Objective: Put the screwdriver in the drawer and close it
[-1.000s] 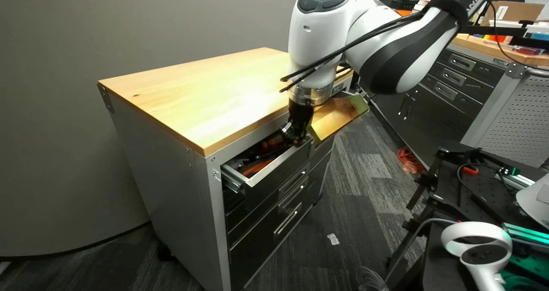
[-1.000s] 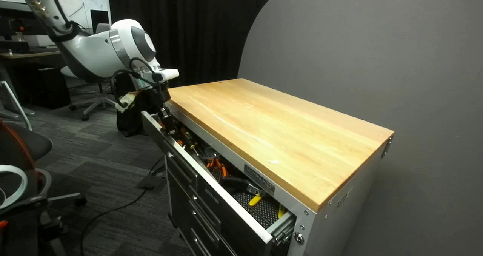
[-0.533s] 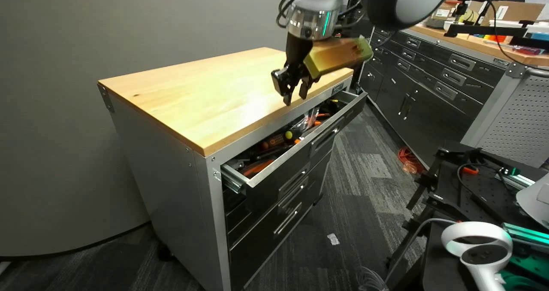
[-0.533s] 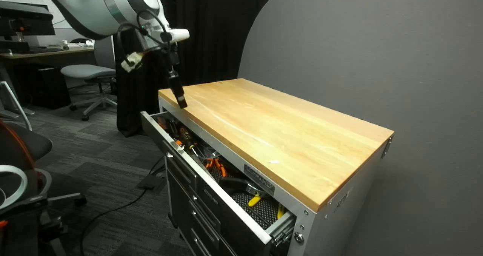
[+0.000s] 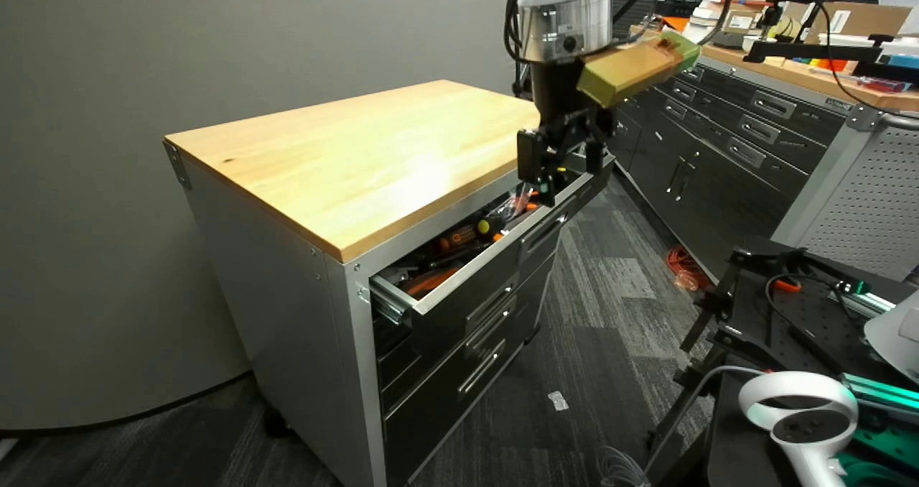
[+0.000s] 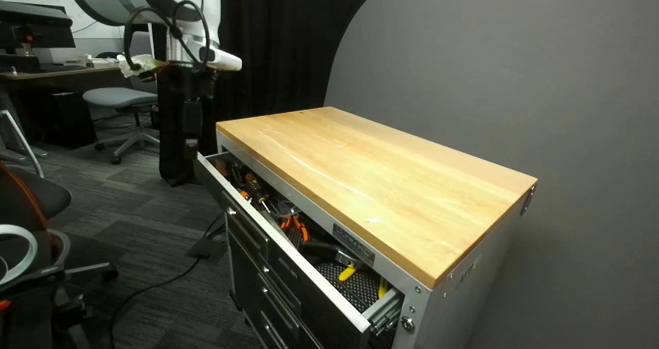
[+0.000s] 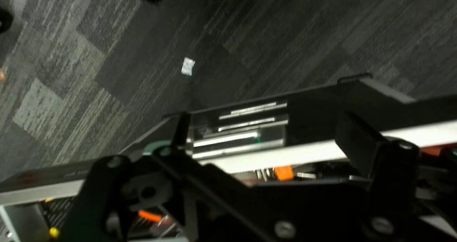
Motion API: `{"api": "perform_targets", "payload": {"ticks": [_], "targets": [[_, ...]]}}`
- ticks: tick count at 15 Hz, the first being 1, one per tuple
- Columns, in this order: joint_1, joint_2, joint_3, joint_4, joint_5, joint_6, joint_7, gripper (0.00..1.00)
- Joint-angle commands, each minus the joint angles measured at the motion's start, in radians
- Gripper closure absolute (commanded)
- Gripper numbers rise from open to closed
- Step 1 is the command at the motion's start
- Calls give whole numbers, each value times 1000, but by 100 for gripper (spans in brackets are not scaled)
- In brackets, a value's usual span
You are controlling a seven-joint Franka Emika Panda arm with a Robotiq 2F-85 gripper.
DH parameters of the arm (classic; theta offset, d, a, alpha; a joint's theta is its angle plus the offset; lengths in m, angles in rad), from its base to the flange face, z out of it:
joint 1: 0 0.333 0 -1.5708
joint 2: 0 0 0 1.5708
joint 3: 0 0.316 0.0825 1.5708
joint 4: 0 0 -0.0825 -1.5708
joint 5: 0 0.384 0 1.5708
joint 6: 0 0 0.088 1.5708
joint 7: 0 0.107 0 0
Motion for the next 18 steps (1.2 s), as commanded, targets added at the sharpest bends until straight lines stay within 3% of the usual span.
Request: {"api": "perform_targets", "payload": {"ticks": [1, 5, 10, 14, 18], "targets": [[25, 38, 12, -61, 24, 53, -13, 27], [80, 98, -8, -100, -87, 252, 82, 61], [184, 172, -102, -102, -400, 477, 313, 97], [244, 229, -183, -60, -672, 547, 514, 100], [246, 289, -184, -5, -899, 539, 690, 96]]}}
